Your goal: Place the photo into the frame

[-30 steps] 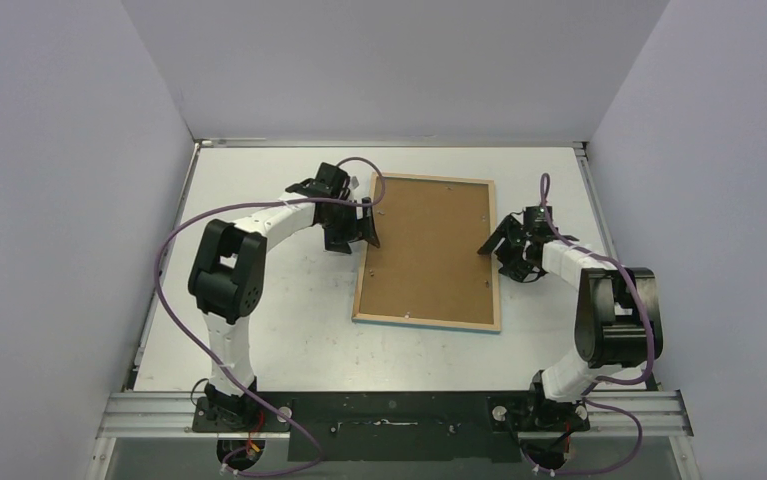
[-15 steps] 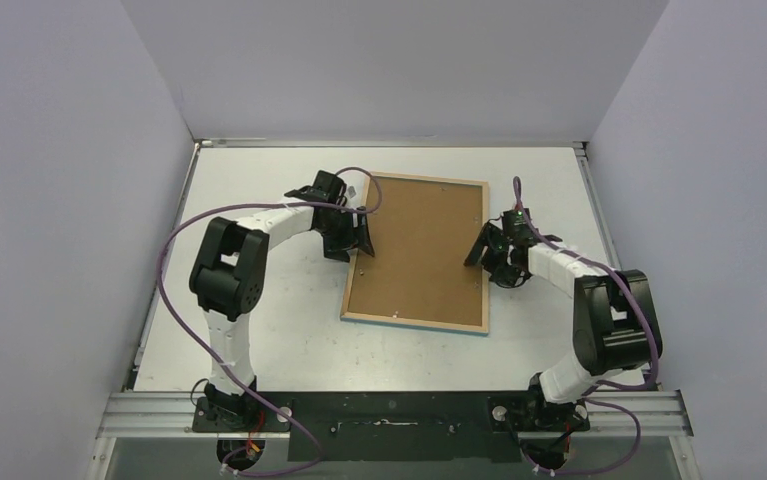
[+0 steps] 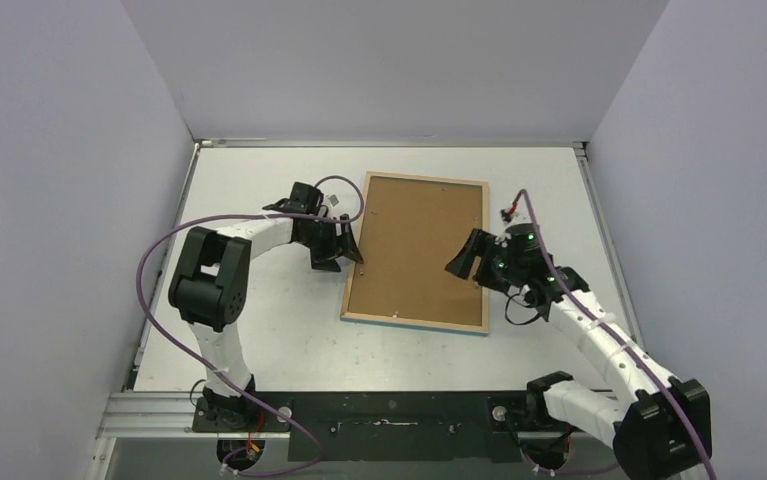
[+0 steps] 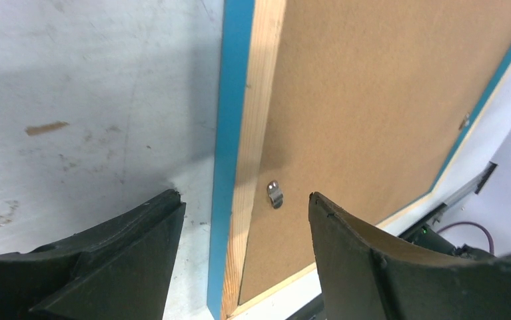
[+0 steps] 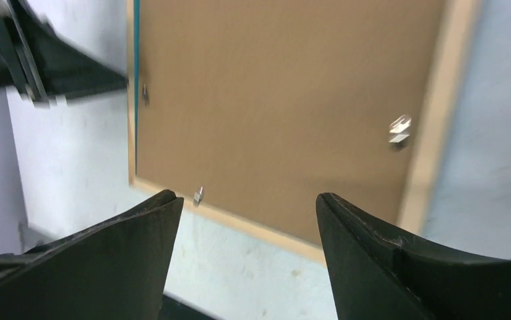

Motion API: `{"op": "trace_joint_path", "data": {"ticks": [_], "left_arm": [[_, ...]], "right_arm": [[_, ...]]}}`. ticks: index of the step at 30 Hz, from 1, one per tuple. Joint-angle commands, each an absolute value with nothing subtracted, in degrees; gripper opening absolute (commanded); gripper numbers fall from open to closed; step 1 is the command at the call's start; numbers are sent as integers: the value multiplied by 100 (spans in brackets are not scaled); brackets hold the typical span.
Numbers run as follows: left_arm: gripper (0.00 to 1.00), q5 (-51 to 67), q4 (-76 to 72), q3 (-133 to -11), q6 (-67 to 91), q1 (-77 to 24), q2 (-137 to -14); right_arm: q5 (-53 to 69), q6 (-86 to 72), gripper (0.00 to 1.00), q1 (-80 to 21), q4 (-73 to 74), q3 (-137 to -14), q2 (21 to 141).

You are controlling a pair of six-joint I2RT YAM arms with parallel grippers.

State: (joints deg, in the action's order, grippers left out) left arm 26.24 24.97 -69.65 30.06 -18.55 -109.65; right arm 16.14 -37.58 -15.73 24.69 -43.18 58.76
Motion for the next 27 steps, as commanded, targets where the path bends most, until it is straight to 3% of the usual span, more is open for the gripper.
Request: {"op": "trace_joint_path", "data": {"ticks": [1,6,11,15,21,27], "left_arm": [[67,3175,2112,-6657,2934,-1846,-10558],[67,3116,2030,-6167,3066,-1854,-10098],[65,2982,1990,-5763,3127,-1888,-9717],[63,2993,2050,-5672,3083,-1907,-9662],[60,3047,2030,-5710,3102,-1924,-9716],[50,2951,2123,-5738,3103,-1977,-9777]], "right_arm": [[1895,-4715,72,-2699,1833,-3768,6208],[1190,-5693,68,-3831,981,-3796,6851],[501,-6255,63,-4495,1027,-4211,7709],[212,-6452,54,-4708,1318,-4497,8158],[324,-6458,54,-4729,1300,-4595,8419],[608,-6406,54,-4729,1262,-4765,8737]]}}
